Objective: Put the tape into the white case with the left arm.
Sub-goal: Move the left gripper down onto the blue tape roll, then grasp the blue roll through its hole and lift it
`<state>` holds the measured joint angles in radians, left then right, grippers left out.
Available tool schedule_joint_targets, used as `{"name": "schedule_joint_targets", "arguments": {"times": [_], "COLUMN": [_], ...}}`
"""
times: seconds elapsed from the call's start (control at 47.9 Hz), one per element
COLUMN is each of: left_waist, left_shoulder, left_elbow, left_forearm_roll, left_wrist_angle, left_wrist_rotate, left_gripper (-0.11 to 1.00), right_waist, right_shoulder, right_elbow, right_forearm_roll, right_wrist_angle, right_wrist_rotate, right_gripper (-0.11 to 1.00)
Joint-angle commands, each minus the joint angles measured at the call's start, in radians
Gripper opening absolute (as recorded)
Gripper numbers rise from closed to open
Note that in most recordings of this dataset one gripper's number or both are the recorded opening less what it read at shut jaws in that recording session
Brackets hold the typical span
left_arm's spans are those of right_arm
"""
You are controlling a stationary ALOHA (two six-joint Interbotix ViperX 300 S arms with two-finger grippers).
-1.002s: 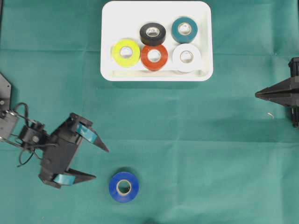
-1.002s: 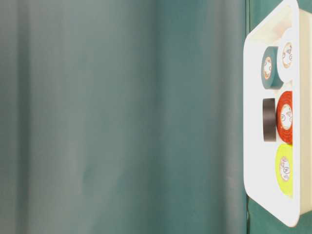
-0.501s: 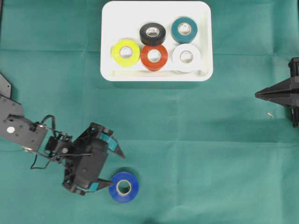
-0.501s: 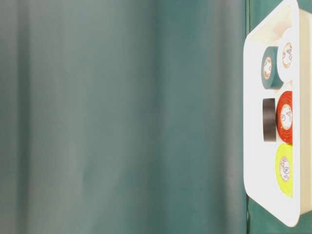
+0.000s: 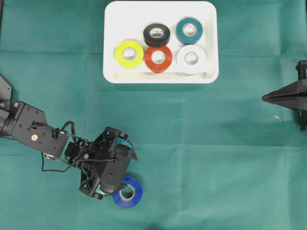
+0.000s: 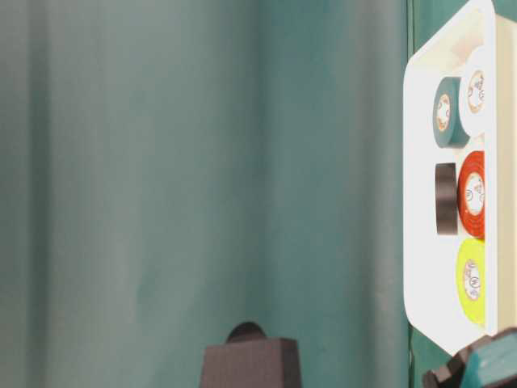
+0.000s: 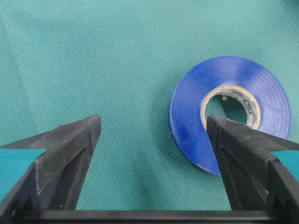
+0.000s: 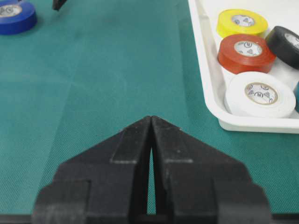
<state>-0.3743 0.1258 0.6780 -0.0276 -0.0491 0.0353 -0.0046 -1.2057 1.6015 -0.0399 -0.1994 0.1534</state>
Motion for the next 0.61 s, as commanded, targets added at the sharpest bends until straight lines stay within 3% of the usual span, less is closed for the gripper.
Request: {"name": "schedule_joint_targets", "arguments": {"times": [0.0,0.125,0.334,0.585], "left_waist": [-0.002,-0.005,-0.005,-0.005], "left_shoulder": [-0.012,-0.009,0.006,0.063], "left_elbow": [-0.023,-0.025,-0.025,-0.046], "left_forearm_roll": [-0.002,-0.002,0.0,-0.002], "left_wrist_angle": [-0.003,-0.003,-0.003,0.0], "left_wrist_rotate": [0.0,-0.006,-0.074,-0.077], "left_gripper": [0.99,0.99,0.99,0.99], "right_waist": [-0.002,-0.002,-0.002,-0.002], "right_shoulder": [0.006,0.006,0.006,0.006], "right_elbow": [-0.011,-0.011,-0.009,-0.009], "right_forearm_roll": [0.0,0.0,0.0,0.0], "right_wrist_angle": [-0.005,-0.005,-0.005,-0.005], "right_wrist_rotate": [0.0,0.0,0.0,0.0], "right_gripper": [-0.09,-0.09,-0.09,-0.09]}}
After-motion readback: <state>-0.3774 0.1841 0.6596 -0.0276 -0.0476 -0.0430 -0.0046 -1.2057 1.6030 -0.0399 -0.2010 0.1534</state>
